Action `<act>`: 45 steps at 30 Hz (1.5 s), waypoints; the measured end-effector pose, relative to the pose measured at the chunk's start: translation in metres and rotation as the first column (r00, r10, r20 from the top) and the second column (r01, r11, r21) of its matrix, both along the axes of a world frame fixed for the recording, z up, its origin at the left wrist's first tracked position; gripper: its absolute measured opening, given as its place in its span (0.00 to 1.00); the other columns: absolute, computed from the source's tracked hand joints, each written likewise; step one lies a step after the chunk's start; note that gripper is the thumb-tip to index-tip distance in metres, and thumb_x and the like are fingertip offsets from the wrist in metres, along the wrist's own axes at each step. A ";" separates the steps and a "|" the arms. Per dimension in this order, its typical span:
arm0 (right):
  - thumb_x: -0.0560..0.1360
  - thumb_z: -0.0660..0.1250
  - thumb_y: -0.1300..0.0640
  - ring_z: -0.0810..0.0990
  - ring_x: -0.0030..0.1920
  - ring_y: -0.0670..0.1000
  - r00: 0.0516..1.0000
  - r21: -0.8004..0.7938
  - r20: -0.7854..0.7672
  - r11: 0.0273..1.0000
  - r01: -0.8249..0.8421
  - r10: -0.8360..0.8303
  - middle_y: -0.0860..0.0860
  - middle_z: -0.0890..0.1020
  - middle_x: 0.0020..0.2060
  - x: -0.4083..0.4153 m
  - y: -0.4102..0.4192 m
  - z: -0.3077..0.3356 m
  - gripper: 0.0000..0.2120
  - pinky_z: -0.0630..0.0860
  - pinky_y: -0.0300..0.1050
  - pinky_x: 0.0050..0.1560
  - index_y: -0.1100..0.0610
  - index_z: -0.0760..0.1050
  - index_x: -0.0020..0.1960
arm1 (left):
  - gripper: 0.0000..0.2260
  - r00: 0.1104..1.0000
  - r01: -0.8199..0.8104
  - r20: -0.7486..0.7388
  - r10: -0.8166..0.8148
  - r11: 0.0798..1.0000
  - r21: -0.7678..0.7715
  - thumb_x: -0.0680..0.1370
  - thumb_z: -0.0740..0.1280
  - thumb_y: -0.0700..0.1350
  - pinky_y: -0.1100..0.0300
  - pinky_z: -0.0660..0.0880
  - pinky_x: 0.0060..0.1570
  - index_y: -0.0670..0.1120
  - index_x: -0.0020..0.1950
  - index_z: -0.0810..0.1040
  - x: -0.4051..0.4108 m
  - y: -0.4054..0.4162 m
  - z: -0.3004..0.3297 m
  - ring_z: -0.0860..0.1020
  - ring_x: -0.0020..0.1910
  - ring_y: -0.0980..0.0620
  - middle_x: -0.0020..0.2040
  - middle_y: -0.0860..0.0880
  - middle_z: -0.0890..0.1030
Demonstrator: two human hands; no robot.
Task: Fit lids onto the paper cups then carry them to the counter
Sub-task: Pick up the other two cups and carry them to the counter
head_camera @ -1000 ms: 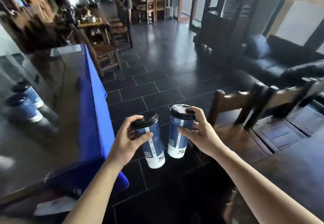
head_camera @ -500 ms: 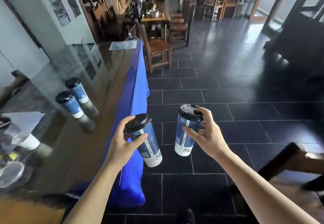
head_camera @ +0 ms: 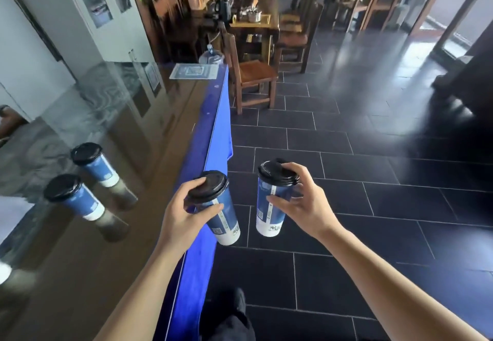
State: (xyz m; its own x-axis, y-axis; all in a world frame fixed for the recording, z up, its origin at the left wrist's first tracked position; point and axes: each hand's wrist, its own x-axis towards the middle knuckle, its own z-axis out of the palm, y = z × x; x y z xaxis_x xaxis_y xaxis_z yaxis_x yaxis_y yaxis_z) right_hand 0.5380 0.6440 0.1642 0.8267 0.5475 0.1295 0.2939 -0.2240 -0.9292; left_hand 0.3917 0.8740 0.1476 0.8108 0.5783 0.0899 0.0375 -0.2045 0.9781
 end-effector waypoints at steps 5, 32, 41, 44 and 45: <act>0.70 0.80 0.62 0.85 0.51 0.49 1.000 -0.010 -0.004 1.000 0.017 -0.017 0.45 0.84 0.56 0.060 0.055 0.000 0.32 0.83 0.44 0.48 0.37 0.72 0.64 | 0.27 0.999 0.034 -0.022 -0.034 0.999 -0.001 0.70 0.83 0.38 0.58 0.78 0.61 0.55 0.64 0.80 0.065 0.056 0.001 0.83 0.59 0.57 0.58 0.60 0.85; 0.68 0.82 0.59 0.80 0.59 0.47 0.872 -0.007 0.036 0.873 -0.488 0.488 0.46 0.79 0.62 0.400 0.343 -0.031 0.32 0.84 0.49 0.52 0.44 0.72 0.67 | 0.29 0.860 -0.503 -0.115 0.498 0.864 -0.019 0.69 0.81 0.33 0.54 0.78 0.62 0.58 0.62 0.80 0.293 0.225 -0.021 0.83 0.60 0.59 0.60 0.66 0.83; 0.67 0.83 0.60 0.75 0.66 0.45 0.748 0.000 0.015 0.748 -0.664 0.663 0.41 0.73 0.65 0.414 0.441 -0.044 0.37 0.83 0.44 0.54 0.36 0.70 0.67 | 0.29 0.736 -0.668 -0.138 0.663 0.744 0.020 0.69 0.82 0.34 0.67 0.79 0.54 0.59 0.62 0.79 0.296 0.274 -0.033 0.83 0.56 0.62 0.57 0.66 0.83; 0.66 0.83 0.60 0.73 0.67 0.45 0.717 -0.027 0.020 0.717 -0.696 0.697 0.41 0.71 0.64 0.413 0.477 -0.048 0.39 0.83 0.41 0.53 0.33 0.69 0.66 | 0.28 0.719 -0.681 -0.140 0.681 0.730 0.051 0.70 0.82 0.35 0.70 0.78 0.52 0.57 0.64 0.79 0.292 0.301 -0.043 0.83 0.57 0.61 0.60 0.59 0.84; 0.66 0.83 0.60 0.73 0.66 0.43 0.708 -0.047 0.011 0.708 -0.705 0.706 0.42 0.71 0.64 0.412 0.485 -0.049 0.39 0.83 0.41 0.53 0.34 0.69 0.66 | 0.28 0.714 -0.685 -0.146 0.685 0.726 0.052 0.70 0.82 0.36 0.68 0.79 0.53 0.57 0.65 0.79 0.290 0.307 -0.046 0.83 0.58 0.60 0.62 0.57 0.83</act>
State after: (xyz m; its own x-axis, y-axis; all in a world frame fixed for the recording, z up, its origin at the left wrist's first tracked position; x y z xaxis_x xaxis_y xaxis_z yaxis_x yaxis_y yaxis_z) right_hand 0.9504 1.1290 0.1156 0.1946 0.9744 0.1125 0.4043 0.0248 -0.9143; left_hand 0.6821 1.1807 0.1020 0.1955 0.9807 0.0007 0.3053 -0.0616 0.9503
